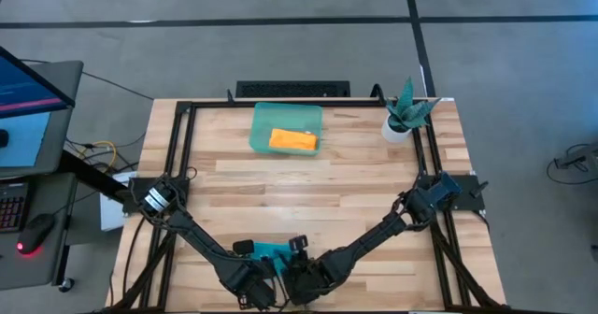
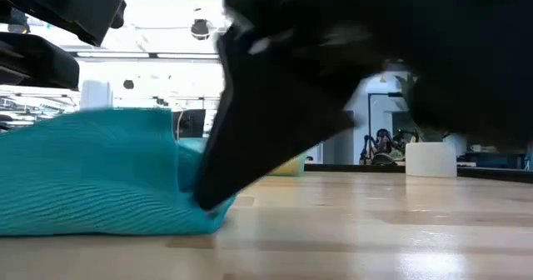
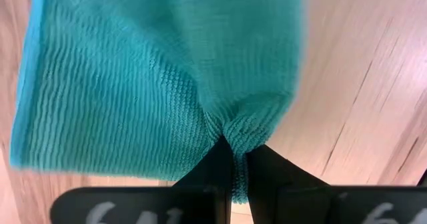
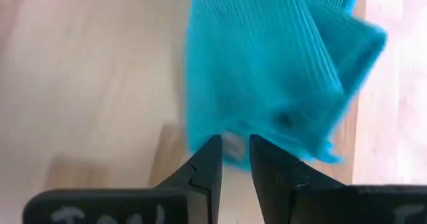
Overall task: Roll microfiber towels into tight, uniform cylinder then place into a basket
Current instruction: Roll the blue microfiber towel
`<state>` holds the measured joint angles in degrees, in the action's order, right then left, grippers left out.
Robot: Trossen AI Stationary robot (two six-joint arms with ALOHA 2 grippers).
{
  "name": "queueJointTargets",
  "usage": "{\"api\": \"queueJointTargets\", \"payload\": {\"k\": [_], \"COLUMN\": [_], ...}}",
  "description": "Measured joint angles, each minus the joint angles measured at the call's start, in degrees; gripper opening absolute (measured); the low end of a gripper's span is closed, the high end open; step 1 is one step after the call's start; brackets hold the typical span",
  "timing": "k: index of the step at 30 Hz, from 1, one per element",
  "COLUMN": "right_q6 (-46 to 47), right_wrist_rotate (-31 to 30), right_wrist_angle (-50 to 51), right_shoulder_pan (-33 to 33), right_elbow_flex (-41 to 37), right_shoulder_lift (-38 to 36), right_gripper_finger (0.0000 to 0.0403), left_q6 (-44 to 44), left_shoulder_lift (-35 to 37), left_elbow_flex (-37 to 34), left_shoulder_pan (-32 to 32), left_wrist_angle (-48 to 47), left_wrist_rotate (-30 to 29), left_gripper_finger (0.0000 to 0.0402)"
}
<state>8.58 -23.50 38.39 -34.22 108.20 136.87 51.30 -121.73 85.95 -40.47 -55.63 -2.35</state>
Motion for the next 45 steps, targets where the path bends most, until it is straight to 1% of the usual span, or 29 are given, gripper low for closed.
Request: {"api": "queueJointTargets", "payload": {"k": [4, 6, 8, 12, 14, 16, 18, 22, 25, 29, 31, 33, 37, 40, 45], "right_q6": [-0.01, 0.0, -0.02, -0.04, -0.22, -0.76, -1.89, -2.6, -2.6, -0.78, 0.62, 2.29, 5.42, 7.37, 8.04], "right_wrist_rotate": [-2.14, -4.81, -9.0, -17.95, -19.67, -20.07, -18.43, -10.41, -8.25, 0.24, 0.83, 0.94, 1.68, 5.45, 11.8], "right_wrist_angle": [3.91, 4.47, 4.57, -0.01, -2.7, -4.25, -4.09, -6.79, -6.67, -6.62, -7.35, -7.23, -7.87, -8.92, -11.61], "right_shoulder_pan": [-2.12, -3.27, -4.34, -4.88, -4.08, -2.84, -1.66, 0.95, 2.16, 2.98, 2.75, 2.41, 1.77, 1.59, 0.56], "right_elbow_flex": [0.0, 0.05, 0.04, 0.07, -0.36, -0.68, -1.01, -0.74, -0.85, -1.14, -2.97, -4.74, -6.82, -9.17, -9.07], "right_shoulder_lift": [-2.55, -4.21, -5.55, -6.18, -5.84, -4.74, -4.1, -4.63, -4.45, -4.45, -4.48, -4.45, -4.47, -4.39, -4.45], "right_gripper_finger": [0.0097, 0.0097, 0.0097, 0.0097, 0.0097, 0.0097, 0.0092, 0.0071, 0.005, 0.002, 0.0008, 0.0007, 0.0018, 0.0016, 0.0004], "left_q6": [-1.88, -3.85, -4.86, -6.34, -7.38, -7.6, -7.82, -8.65, -8.63, -7.9, -7.74, -7.33, -6.8, -5.63, -3.22], "left_shoulder_lift": [-0.02, -0.04, -0.03, -0.02, -0.03, -0.04, -0.04, -0.04, -0.07, -0.08, -0.07, -0.09, -0.09, -0.09, -0.09], "left_elbow_flex": [-0.04, -0.09, -0.09, -0.09, -0.09, -0.09, -0.07, -0.07, -0.02, -0.02, -0.02, -0.02, -0.02, -0.02, -0.02], "left_shoulder_pan": [0.01, 0.01, -0.02, 0.01, -0.02, -0.15, -0.34, -0.54, -0.76, -0.78, -0.76, -0.76, -0.74, -0.72, -0.69], "left_wrist_angle": [0.08, 0.46, 1.09, 1.69, 1.82, 2.07, 2.15, 2.27, 2.29, 2.28, 2.27, 2.29, 2.39, 2.44, 2.47], "left_wrist_rotate": [-2.33, -3.67, -4.45, -5.23, -5.87, -6.83, -7.54, -9.02, -9.89, -10.41, -10.44, -10.64, -10.67, -10.71, -10.87], "left_gripper_finger": [0.0016, 0.0016, 0.0016, 0.0016, 0.0016, 0.0016, 0.0016, 0.0016, 0.0016, 0.0016, 0.0016, 0.0016, 0.0016, 0.0016, 0.0016]}}
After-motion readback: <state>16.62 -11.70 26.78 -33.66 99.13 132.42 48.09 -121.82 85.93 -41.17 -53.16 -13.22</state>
